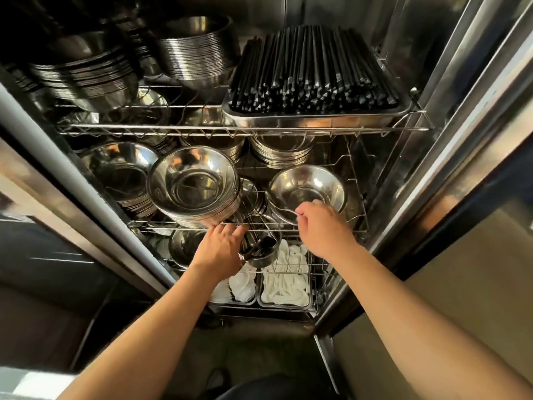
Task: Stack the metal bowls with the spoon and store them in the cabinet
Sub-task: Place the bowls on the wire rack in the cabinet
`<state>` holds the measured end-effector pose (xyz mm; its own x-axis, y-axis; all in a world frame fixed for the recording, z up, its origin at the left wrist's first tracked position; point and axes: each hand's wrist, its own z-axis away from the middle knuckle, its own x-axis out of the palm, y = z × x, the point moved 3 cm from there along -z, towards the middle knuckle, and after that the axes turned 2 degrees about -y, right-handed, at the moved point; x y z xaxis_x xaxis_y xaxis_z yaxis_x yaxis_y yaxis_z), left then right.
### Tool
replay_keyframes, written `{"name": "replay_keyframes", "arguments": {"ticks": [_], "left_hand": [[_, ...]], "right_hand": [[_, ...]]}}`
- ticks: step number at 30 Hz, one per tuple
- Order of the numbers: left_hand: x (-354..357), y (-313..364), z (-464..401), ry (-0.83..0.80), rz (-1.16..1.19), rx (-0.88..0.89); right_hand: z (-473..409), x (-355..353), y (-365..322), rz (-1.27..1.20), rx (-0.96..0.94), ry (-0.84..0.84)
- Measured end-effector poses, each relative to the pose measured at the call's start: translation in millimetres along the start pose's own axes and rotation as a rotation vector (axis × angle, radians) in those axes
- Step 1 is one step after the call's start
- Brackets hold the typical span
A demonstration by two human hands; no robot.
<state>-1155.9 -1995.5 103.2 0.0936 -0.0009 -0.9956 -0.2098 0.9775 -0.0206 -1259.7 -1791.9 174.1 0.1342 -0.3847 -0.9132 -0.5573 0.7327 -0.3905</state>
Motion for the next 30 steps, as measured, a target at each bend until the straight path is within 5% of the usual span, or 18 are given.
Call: {"name": "replay_keyframes", "arguments": {"ticks": [4,12,24,30], "left_hand": [[-2,2,-1,0.010,0.041,-0.034],[-9,1,1,-0.014,0.083,0.006],[-9,0,5,-0.028,0.066,0.049],[-4,1,6,0.009,0.025,0.066]], "right_hand": [[30,4,-5,-0.228,-0.051,-0.178],[60,50,12,-0.283,0.090,-0.562],[-6,146,12,-0.547,0.644,-0.641],[-27,170,4,-0.491,0.629,-0.660]]}}
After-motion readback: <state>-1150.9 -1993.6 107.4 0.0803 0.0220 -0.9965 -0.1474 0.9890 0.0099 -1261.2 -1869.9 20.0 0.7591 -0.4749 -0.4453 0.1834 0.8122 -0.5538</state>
